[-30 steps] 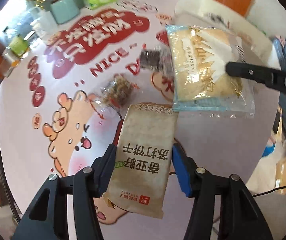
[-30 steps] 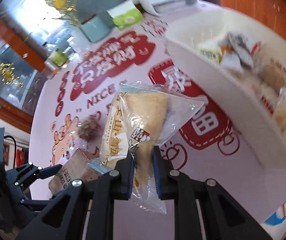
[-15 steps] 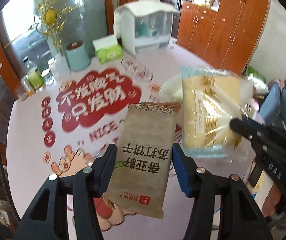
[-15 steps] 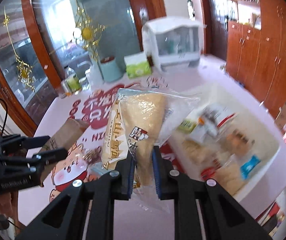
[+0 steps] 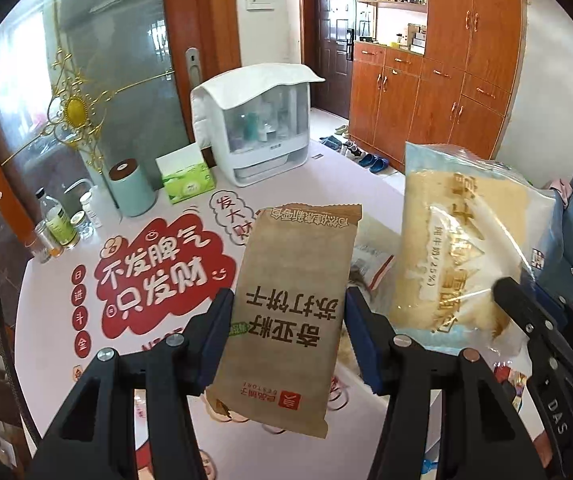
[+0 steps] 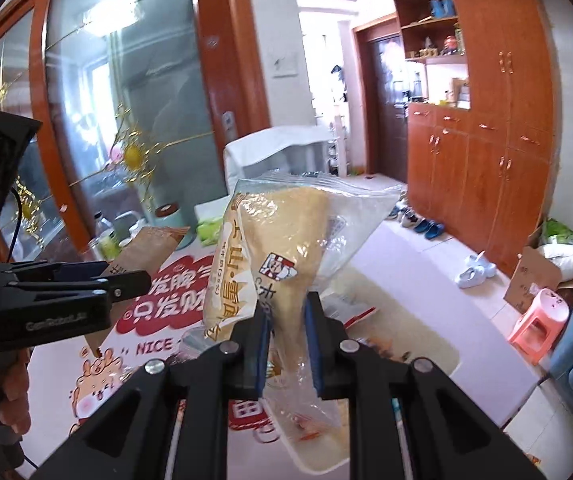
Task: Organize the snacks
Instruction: 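Lift both held packs and carry them over the white bin, then open both tools over the white bin to drop the packs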
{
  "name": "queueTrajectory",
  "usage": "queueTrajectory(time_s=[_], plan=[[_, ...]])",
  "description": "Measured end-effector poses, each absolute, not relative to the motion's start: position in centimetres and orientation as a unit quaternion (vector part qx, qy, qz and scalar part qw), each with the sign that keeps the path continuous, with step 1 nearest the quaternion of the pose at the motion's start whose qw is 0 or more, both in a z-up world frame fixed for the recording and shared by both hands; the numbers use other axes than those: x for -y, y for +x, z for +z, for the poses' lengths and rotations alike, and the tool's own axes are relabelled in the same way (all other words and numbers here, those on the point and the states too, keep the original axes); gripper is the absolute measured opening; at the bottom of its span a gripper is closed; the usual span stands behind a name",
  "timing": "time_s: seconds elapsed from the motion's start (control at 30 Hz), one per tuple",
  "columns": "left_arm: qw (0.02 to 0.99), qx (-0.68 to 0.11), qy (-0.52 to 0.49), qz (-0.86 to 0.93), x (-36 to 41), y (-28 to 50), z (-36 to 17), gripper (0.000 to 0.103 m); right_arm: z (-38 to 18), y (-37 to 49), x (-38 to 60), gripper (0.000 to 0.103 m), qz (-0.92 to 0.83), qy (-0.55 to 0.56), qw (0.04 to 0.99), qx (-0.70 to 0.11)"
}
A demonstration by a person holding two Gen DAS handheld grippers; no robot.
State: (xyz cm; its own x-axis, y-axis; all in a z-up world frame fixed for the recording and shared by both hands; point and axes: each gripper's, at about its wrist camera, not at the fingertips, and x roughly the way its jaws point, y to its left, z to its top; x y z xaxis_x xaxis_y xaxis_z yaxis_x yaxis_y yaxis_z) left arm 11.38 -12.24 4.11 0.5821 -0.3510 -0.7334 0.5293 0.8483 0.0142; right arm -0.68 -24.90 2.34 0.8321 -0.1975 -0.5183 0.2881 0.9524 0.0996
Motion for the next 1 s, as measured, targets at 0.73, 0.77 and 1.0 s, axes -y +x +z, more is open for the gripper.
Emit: queueTrajectory(time_s=[0.73,0.77,1.0], plan=[[0.877,-0.393,0.158,-0.228,21.2,12.9,1.2,0.055,-1.4,0.0,32.9,0.017,-0.172,0.11,0.925,-0.32],[0.875,-0.398,0.161,-0.225,21.4,13.2,0.8,0.055,-1.7,0.3,33.1,0.018,-0.171,0.109,0.923,-0.328],[0.867,-0.412,0.187,-0.208,21.9,14.0,-1.5,0.095,-3.7,2.2,32.8,0.04,-0.156,0.08,0.907,-0.384]])
